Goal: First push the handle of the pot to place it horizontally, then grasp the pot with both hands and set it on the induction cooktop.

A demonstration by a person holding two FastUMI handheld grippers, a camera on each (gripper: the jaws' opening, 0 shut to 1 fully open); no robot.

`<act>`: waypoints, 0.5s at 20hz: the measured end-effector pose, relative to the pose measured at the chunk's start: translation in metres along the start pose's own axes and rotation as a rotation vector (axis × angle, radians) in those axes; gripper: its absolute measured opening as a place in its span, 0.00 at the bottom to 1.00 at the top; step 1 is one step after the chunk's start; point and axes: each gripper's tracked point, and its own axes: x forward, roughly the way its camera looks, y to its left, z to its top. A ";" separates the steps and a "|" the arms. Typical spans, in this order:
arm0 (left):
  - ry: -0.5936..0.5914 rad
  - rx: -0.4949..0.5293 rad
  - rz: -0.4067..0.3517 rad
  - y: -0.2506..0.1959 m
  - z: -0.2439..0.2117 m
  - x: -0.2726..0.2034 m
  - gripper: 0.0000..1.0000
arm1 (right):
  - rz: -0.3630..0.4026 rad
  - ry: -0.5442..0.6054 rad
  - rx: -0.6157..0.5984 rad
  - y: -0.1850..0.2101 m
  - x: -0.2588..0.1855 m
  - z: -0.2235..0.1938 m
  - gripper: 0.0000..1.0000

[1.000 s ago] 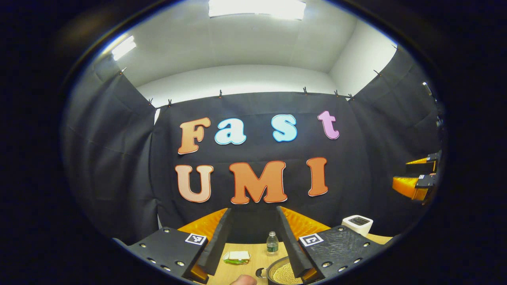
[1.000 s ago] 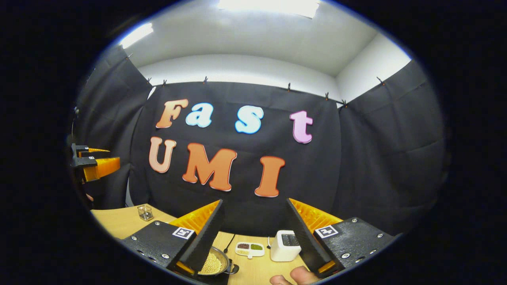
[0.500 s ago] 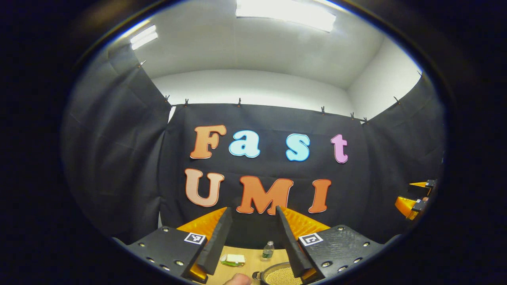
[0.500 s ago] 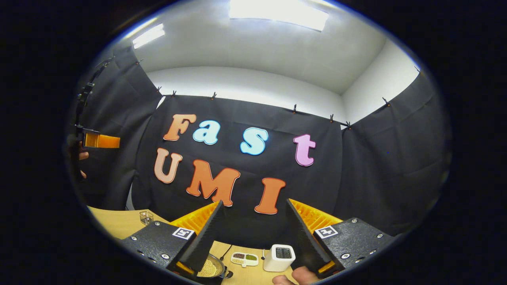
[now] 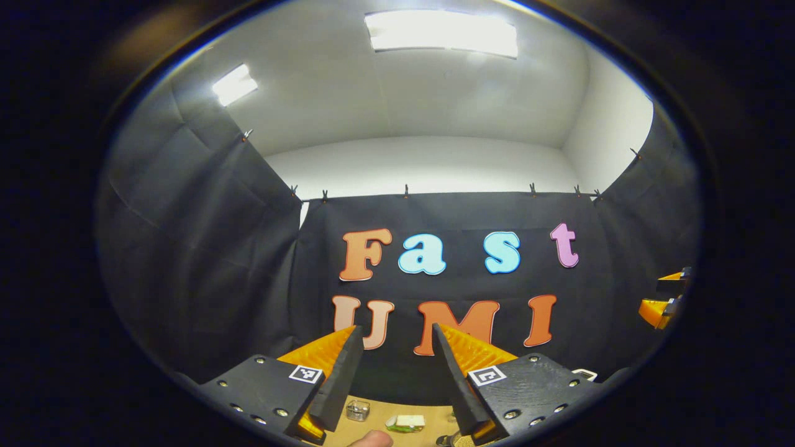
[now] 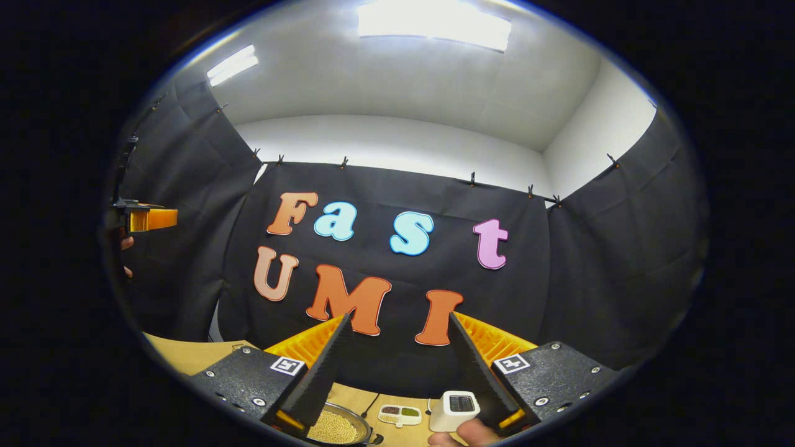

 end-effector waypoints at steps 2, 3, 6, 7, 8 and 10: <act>-0.005 0.007 0.003 0.000 -0.002 0.001 0.69 | 0.016 -0.015 0.007 0.009 0.002 0.000 0.95; -0.003 0.013 0.002 0.001 -0.003 0.001 0.68 | 0.026 -0.020 0.006 0.014 0.003 -0.001 0.95; 0.005 0.026 0.010 0.003 -0.007 0.002 0.70 | 0.041 -0.032 0.006 0.020 0.004 -0.001 0.95; 0.009 0.024 0.009 0.003 -0.010 0.002 0.70 | 0.042 -0.030 0.008 0.020 0.005 -0.002 0.95; 0.015 0.024 0.006 0.002 -0.013 0.002 0.70 | 0.045 -0.030 0.009 0.021 0.005 -0.003 0.95; 0.021 0.024 -0.008 -0.002 -0.021 0.003 0.70 | 0.051 -0.028 0.012 0.022 0.006 -0.006 0.95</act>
